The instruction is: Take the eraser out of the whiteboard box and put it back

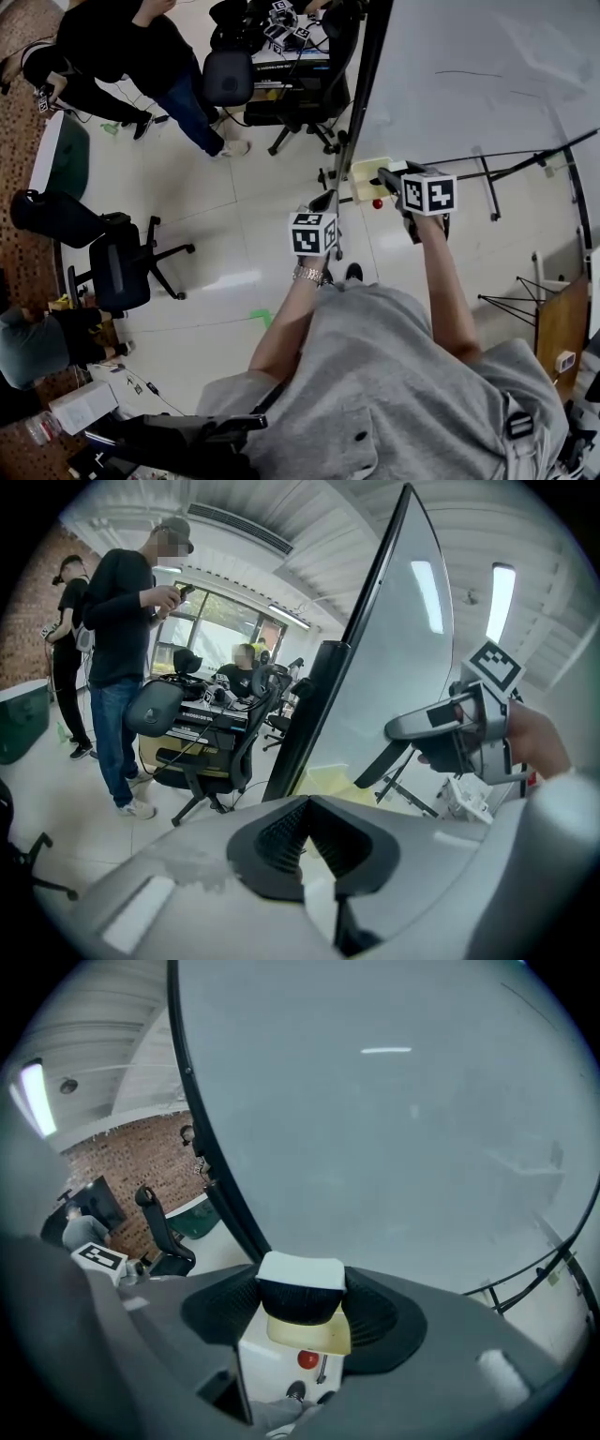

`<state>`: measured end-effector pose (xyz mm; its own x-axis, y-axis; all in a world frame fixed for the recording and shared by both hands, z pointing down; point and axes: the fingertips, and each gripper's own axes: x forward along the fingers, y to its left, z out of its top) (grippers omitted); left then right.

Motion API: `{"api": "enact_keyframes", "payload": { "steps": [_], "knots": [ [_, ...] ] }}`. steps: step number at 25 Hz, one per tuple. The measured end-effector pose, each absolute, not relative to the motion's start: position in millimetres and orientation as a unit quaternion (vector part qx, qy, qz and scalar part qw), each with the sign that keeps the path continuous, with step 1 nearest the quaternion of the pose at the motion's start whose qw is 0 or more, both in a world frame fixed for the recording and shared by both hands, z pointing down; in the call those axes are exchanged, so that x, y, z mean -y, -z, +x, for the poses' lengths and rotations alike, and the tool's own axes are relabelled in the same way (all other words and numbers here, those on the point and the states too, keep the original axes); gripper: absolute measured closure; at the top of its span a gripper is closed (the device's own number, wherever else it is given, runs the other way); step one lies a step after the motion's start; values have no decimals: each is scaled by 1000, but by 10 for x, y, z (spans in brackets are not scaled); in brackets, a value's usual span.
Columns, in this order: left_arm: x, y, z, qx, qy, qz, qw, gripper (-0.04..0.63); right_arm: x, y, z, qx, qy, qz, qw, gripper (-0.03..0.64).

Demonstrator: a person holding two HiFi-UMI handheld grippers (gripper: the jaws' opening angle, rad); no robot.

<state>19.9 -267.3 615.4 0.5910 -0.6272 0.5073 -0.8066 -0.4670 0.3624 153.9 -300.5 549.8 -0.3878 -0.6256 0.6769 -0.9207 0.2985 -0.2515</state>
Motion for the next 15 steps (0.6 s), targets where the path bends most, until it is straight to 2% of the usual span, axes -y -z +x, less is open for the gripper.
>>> {"api": "enact_keyframes", "payload": {
  "steps": [11,15],
  "knots": [
    [2552,-6156,273,434,-156,839,290,592,2893,-5659,1437,780,-311,475,266,341],
    [2535,-6186,219,444,-157,833,292,592,2888,-6010,1483,765,-318,483,284,341]
  ]
}}
